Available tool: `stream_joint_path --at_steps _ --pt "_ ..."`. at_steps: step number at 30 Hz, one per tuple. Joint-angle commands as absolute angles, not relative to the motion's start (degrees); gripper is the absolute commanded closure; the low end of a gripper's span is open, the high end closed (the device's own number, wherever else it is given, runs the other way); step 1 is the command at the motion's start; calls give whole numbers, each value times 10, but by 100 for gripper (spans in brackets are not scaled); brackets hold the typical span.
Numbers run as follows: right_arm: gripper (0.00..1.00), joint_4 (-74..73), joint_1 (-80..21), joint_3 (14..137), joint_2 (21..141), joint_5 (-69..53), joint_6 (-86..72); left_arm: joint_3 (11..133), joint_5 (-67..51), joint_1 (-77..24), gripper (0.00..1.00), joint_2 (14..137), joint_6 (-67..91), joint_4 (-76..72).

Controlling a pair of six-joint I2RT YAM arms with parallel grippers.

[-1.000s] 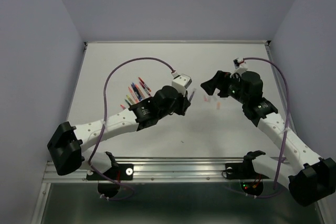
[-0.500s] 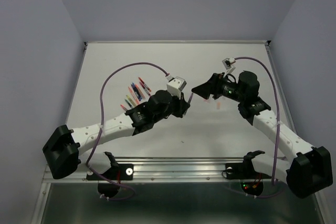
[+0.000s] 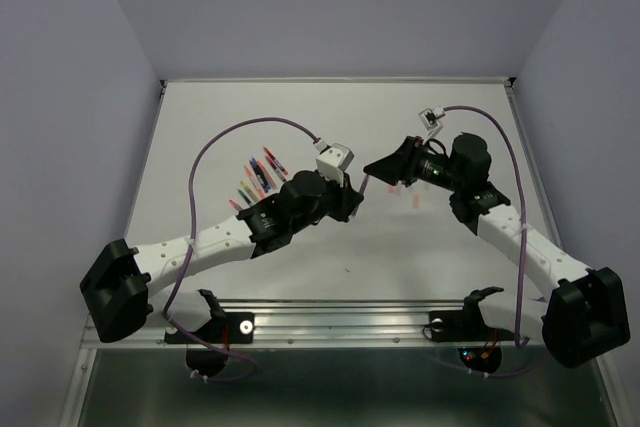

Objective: Open the pen caps

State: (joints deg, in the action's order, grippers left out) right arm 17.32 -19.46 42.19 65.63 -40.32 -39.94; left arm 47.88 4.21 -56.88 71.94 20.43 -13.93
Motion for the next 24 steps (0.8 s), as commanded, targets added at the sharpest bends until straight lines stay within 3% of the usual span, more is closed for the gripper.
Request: stream_joint_path --at_steps 1,13,20,24 --pt "38 221 -192 418 662 -421 -411 500 41 -566 100 714 202 -170" --pt "51 225 -202 425 678 -432 -417 504 33 -566 100 715 202 -177" --pt "53 213 -207 430 685 -434 -410 508 40 -565 100 715 199 -178" --pt "62 213 -207 430 691 -439 -408 516 35 -564 100 722 195 -178"
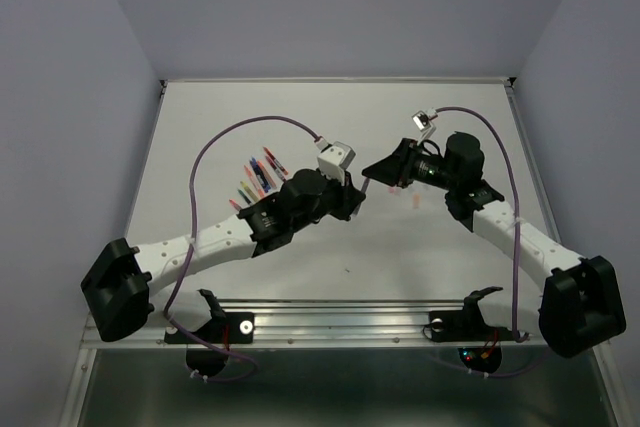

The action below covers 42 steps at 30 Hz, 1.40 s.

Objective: Open the pen caps

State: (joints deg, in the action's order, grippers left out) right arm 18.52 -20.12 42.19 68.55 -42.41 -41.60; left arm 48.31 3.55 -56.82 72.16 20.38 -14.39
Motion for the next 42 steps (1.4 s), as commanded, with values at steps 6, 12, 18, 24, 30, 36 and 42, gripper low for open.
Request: stream_joint_path --at_steps 6,12,18,24,30,36,42 --pt "77 213 -207 432 693 -443 -403 519 33 -562 100 727 201 -184" --pt "99 212 -207 434 683 -393 -394 520 17 -561 100 729 208 -171" --pt "99 196 -207 460 681 -251 -381 476 -24 -561 100 708 240 -144" --pt "99 192 -188 534 727 -136 -367 395 -102 -561 100 700 286 -132" --pt "99 192 -135 608 775 -107 -360 340 -134 -564 100 684 313 -121" --pt "99 189 -99 632 794 -105 -358 314 -113 -564 100 621 330 -98" --pt "99 30 -98 661 827 -163 -274 339 10 -556 100 610 380 -36"
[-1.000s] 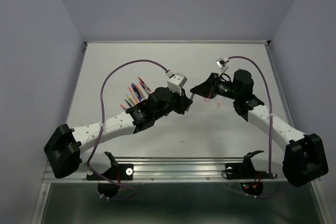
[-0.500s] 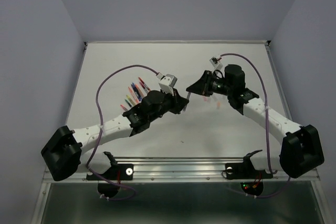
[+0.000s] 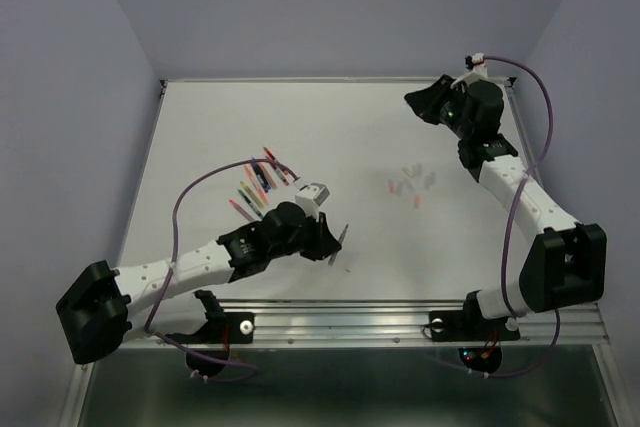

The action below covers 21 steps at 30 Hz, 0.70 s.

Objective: Open the pen caps

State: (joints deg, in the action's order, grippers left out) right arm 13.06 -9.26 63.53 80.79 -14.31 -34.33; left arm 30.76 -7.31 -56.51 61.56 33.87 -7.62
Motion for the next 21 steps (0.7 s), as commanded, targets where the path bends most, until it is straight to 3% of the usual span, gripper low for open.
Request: stream_joint_path --at_steps 1,6,11,21 --pt "99 4 -105 660 831 -153 -235 359 31 -550 100 615 390 -22" --pt "99 -134 -177 626 829 23 -186 410 101 -484 100 652 441 40" --pt "97 -188 -218 609 843 89 -174 445 123 -402 100 669 465 74" --pt "93 -207 -278 607 930 133 -171 500 168 -374 100 723 497 160"
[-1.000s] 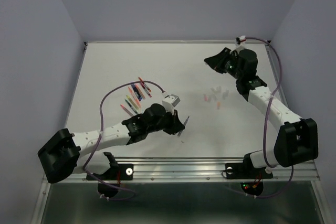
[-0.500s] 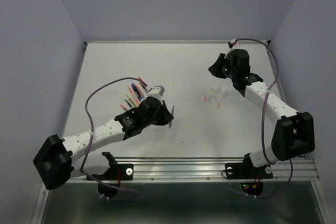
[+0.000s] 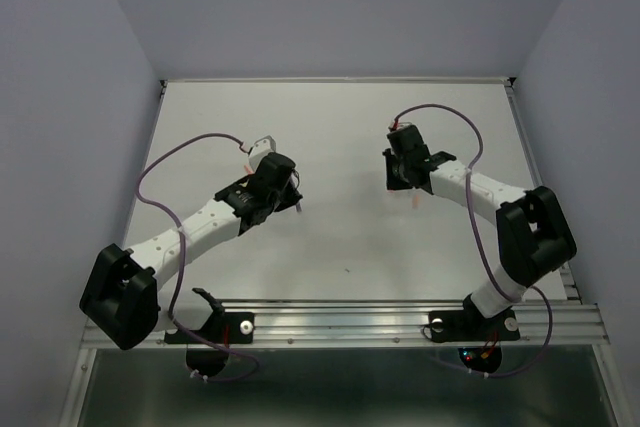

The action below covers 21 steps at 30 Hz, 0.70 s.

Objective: Open the pen caps

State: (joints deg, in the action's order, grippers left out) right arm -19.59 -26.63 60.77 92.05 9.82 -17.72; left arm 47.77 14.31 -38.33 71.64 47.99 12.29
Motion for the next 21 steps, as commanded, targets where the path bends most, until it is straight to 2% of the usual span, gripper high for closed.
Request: stream_joint_path --at_steps 1,8,13,21 --pt "92 -207 -283 607 940 134 -171 498 164 -372 100 722 497 158" --pt "88 -207 -288 606 964 148 -178 490 162 -369 100 711 501 153" --pt "76 -207 -288 603 970 142 -184 484 163 -367 100 714 507 163" --pt "74 -207 -288 599 976 142 -185 483 156 -366 100 728 505 168"
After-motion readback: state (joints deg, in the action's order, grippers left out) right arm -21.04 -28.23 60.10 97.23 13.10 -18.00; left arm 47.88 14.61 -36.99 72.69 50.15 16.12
